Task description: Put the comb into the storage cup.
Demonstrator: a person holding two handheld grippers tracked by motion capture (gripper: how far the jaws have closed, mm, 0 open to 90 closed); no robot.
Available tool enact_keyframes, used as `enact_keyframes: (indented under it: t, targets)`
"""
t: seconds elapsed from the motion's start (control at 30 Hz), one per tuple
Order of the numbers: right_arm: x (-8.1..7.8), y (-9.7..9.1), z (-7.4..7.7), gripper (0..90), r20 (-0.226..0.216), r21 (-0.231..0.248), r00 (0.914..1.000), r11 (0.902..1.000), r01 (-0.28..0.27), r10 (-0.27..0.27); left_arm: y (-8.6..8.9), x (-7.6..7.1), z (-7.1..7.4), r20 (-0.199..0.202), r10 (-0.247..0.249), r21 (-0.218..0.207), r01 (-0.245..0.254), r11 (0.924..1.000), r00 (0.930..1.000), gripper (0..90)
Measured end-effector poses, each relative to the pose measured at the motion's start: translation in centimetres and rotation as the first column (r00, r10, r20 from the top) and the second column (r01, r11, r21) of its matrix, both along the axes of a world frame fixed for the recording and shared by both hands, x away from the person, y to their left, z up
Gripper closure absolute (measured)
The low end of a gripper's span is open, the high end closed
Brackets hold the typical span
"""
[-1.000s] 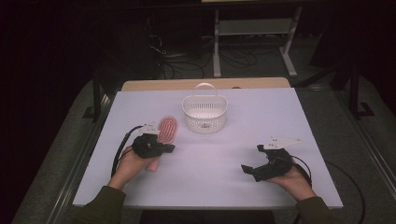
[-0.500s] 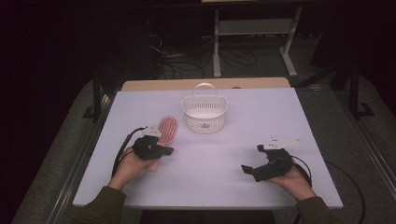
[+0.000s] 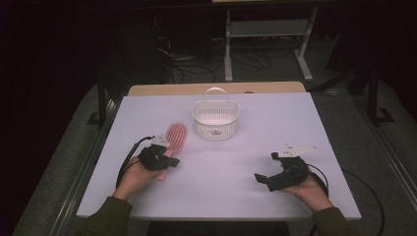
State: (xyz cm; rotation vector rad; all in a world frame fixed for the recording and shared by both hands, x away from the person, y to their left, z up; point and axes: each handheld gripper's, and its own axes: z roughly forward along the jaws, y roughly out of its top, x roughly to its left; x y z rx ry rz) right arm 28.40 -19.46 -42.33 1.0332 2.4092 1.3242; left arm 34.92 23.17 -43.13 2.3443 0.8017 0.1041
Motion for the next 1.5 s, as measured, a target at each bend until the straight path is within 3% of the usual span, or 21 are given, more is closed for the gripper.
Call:
enact_keyframes:
  t: [0.23,1.5]
  targets:
    - [0.0,0.0,0.0,0.0,0.000,0.002,1.0000,1.0000,-0.002,0.002,0.4,0.0,-0.1,-0.008,0.013,0.019,-0.013,0.9997,0.9999,90.0]
    - [0.0,0.0,-0.1,0.0,-0.006,0.002,1.0000,1.0000,-0.002,0.002,3.2,-0.2,0.1,-0.013,0.074,0.039,-0.073,0.9965,0.9972,90.0]
